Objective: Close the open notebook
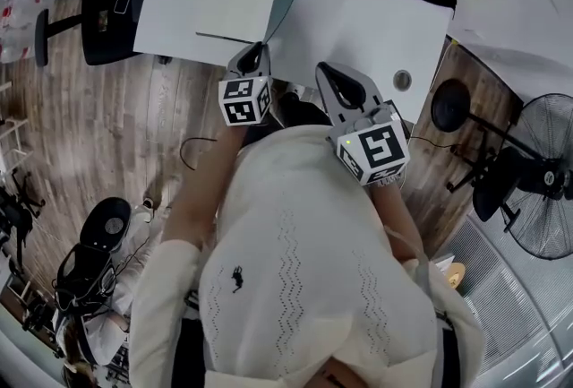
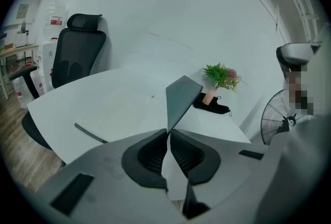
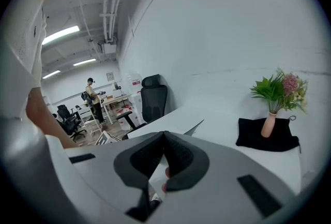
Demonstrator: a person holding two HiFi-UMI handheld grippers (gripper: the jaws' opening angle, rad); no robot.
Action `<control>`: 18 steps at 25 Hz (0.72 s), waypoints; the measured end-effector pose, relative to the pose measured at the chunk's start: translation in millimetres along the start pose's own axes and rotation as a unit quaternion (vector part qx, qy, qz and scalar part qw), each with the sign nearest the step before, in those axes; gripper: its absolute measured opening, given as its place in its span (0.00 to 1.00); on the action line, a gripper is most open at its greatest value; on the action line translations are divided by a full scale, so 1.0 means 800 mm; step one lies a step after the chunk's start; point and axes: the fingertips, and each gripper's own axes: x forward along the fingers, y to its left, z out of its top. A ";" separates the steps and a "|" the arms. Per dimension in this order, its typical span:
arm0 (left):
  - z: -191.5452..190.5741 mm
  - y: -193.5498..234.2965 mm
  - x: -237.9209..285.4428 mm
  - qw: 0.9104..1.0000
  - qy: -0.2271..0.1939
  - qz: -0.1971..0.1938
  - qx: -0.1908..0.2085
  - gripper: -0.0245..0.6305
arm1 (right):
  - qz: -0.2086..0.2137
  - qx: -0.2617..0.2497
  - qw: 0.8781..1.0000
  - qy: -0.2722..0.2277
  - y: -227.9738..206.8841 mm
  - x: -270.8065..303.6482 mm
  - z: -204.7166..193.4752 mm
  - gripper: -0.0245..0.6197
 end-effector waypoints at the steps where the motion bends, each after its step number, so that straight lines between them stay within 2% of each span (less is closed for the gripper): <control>1: 0.001 0.001 -0.001 1.000 -0.001 0.001 -0.002 0.07 | 0.001 -0.001 1.000 0.000 0.000 0.001 0.001 0.04; 10: 0.012 0.026 -0.011 0.999 -0.015 0.015 -0.040 0.07 | 0.011 -0.005 1.000 0.005 0.010 0.013 0.005 0.04; 18: 0.017 0.040 -0.014 0.999 -0.013 0.015 -0.034 0.07 | 0.016 -0.006 1.000 0.009 0.015 0.026 0.007 0.04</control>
